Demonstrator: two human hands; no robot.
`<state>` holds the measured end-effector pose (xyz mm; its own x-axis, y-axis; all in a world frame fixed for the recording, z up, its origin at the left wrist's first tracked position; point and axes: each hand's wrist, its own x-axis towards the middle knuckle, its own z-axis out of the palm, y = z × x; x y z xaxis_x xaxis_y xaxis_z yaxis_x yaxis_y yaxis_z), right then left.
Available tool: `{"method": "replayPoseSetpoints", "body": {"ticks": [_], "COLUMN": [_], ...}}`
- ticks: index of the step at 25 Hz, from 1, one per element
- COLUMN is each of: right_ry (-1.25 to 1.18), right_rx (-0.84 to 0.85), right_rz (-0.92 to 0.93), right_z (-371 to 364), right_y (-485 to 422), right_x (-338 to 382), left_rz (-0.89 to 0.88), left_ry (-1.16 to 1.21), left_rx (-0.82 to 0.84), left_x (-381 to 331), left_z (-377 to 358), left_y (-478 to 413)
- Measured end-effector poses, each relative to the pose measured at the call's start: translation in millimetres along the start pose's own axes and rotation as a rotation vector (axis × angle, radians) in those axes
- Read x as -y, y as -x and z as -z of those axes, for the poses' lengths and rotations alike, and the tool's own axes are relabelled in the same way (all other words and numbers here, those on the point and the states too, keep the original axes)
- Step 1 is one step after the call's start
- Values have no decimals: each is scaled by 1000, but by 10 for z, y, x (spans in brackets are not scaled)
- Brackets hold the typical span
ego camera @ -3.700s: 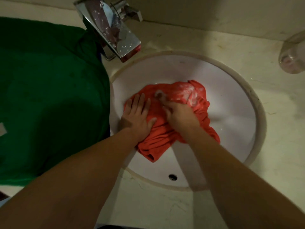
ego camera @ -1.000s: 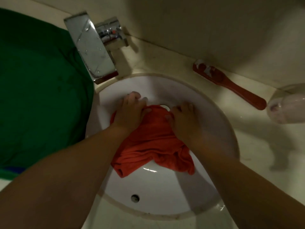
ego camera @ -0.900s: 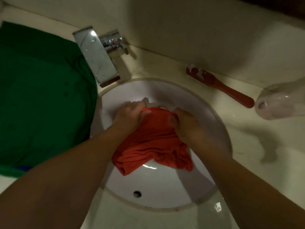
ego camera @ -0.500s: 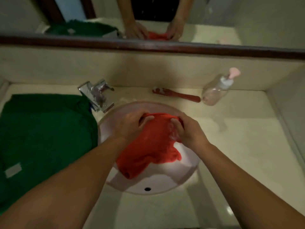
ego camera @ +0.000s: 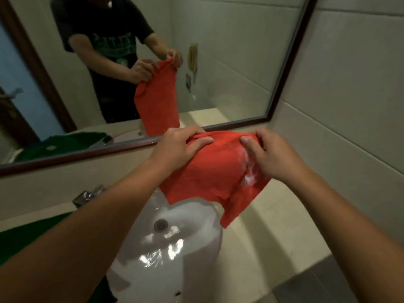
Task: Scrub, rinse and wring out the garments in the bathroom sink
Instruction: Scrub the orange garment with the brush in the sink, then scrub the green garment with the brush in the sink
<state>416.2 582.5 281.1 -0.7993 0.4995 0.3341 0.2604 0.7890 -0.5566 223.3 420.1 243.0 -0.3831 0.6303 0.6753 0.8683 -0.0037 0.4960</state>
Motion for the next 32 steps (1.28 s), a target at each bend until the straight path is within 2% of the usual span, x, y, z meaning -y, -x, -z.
{"method": "replayPoseSetpoints", "body": {"ticks": [3, 6, 9, 12, 15, 17, 19, 21, 24, 27, 32], "right_ry": [45, 80, 97, 117, 112, 132, 155, 189, 132, 54, -36], "right_rx": [4, 82, 231, 351, 387, 352, 305, 335, 390, 478, 611], "right_rz": [-1, -86, -234, -320, -382, -375, -403, -402, -292, -201, -55], "right_z": [476, 563, 276, -154, -551, -737, -843, -932, -1157, -1575, -2312], "right_y": [-114, -272, -370, -450, -569, -637, -688, -696, -571, -441, -168], "right_x": [-246, -919, -1819, -2667, -3185, -3347, -3392, -3314, -3032, -2572, -1346], "left_rz": [-33, 69, 208, 367, 455, 501, 501, 469, 463, 440, 536], "left_ry": [19, 15, -67, -209, -408, -413, -396, -383, -369, -377, -450], "left_rx": [33, 206, 383, 474, 547, 547, 537, 525, 460, 443, 396], "left_x": [-193, -181, 98, 456, 662, 739, 789, 829, 819, 911, 1081], "left_z": [-280, -911, -1783, -2606, -3160, -3358, -3428, -3365, -3069, -2540, -1339], "left_y": [-382, -604, -557, -423, -378, -368, -351, -255, 44, 541, 1505]}}
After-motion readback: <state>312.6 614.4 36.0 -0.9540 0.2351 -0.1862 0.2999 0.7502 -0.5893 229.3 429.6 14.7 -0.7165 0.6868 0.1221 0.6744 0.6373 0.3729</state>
